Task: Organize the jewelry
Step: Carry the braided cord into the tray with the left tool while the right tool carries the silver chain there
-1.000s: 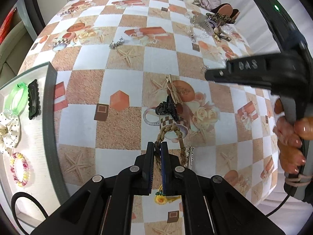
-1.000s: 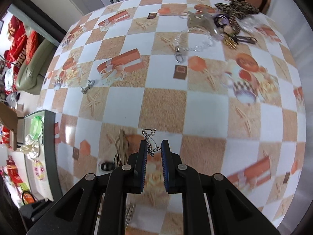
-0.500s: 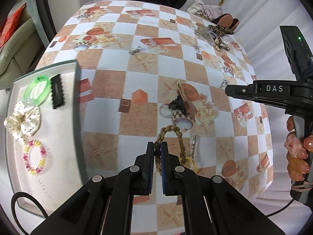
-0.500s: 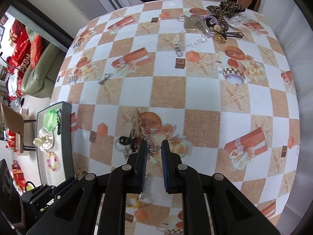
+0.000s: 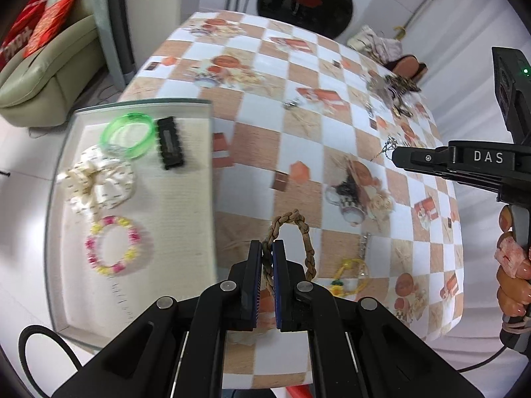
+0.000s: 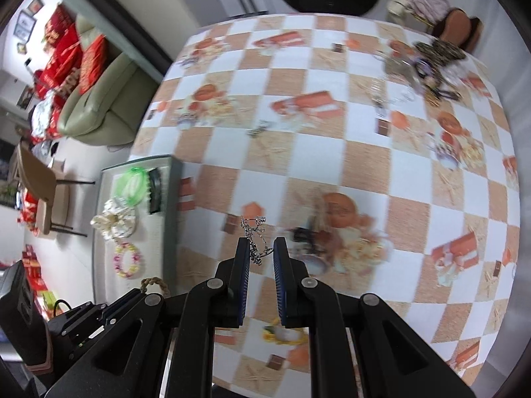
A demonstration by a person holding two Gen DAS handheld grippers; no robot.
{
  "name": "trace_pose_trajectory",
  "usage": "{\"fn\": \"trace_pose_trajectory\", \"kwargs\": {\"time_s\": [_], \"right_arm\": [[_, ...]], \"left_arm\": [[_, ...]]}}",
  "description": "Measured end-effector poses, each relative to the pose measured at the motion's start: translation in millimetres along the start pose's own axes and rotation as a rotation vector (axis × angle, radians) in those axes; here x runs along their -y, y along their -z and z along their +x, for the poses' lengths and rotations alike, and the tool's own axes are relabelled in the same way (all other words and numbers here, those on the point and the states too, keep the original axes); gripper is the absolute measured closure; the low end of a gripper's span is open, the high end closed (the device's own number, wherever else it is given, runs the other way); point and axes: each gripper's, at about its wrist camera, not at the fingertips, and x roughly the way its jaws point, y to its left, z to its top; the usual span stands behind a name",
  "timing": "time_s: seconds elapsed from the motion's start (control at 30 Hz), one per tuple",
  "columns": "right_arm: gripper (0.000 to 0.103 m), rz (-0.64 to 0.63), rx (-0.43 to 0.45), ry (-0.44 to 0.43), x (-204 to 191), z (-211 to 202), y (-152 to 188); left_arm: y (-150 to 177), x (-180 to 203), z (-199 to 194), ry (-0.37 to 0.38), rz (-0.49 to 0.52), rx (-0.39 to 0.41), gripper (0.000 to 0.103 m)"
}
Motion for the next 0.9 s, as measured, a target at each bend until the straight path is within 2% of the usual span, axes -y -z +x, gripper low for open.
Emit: {"fn": "trace_pose_trajectory", "kwargs": {"time_s": [0.6,0.9], "right_arm": [[0.088,-0.217,-0.027,-0.112,-146,30,-22],[0.088,-0.265,-0.061,-0.134,-192,67,-44]], "left_arm": [[22,-119,-28,-0.098,-0.216,0.059,0.092],[33,-167,-20,-0.160,-0.319,0.059,0.092]]}}
